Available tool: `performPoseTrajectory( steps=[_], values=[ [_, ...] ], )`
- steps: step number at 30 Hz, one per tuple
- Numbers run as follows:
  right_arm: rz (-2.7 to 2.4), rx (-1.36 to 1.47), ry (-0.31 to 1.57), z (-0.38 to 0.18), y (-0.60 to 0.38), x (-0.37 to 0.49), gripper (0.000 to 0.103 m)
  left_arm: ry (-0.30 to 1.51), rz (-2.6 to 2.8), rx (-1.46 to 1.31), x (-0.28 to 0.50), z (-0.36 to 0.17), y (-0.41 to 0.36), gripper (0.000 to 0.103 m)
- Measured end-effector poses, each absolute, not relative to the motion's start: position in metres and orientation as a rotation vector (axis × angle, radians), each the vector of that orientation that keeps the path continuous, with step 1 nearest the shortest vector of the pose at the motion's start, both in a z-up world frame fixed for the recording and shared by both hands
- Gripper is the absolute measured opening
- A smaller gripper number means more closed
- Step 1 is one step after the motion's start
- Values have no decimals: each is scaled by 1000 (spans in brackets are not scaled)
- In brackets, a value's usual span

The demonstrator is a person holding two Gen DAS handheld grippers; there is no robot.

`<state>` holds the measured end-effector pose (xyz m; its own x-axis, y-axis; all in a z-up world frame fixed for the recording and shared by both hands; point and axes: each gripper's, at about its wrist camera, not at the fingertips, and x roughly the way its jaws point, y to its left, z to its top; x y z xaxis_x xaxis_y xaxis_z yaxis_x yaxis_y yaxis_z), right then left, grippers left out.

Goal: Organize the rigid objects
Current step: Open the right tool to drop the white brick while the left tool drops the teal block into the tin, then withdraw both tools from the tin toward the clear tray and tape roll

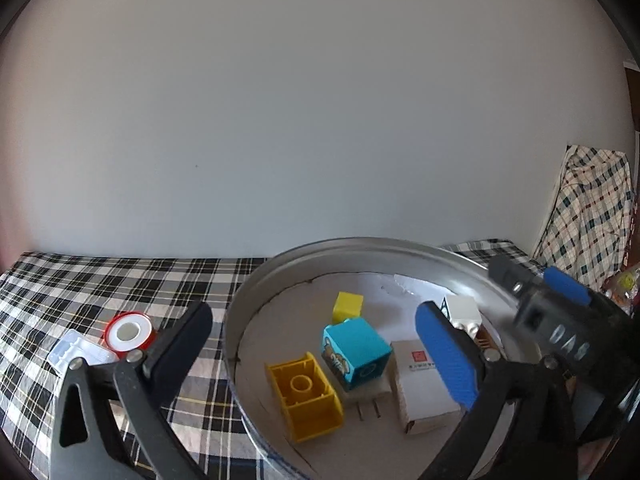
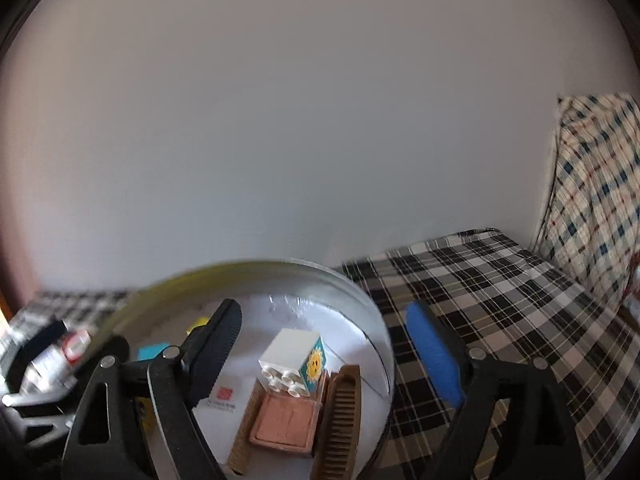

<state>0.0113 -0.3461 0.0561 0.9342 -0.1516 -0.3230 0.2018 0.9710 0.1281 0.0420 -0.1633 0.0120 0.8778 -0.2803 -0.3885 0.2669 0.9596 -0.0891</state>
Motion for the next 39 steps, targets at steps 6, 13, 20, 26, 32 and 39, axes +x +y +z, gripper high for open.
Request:
performPoseTrajectory(
  steps=[6,13,20,26,32,39],
  values=[
    [-180,214,294,56,-353,7,87,428,-262,-38,42,9,-156,103],
    [-203,187,264,57,-350,1,87,417,-223,-53,44,8,-139,103],
    [-280,176,47,66,-350,-30,87,346,-154,12,36,9,-137,103],
    [-305,177,3,67,-350,-36,87,317,-139,29,35,9,-136,103],
    [-338,176,-39,68,-343,-47,87,319,-151,29,32,9,-133,103],
    [-364,171,-69,68,-330,-62,87,323,-158,33,29,9,-131,103]
  ],
)
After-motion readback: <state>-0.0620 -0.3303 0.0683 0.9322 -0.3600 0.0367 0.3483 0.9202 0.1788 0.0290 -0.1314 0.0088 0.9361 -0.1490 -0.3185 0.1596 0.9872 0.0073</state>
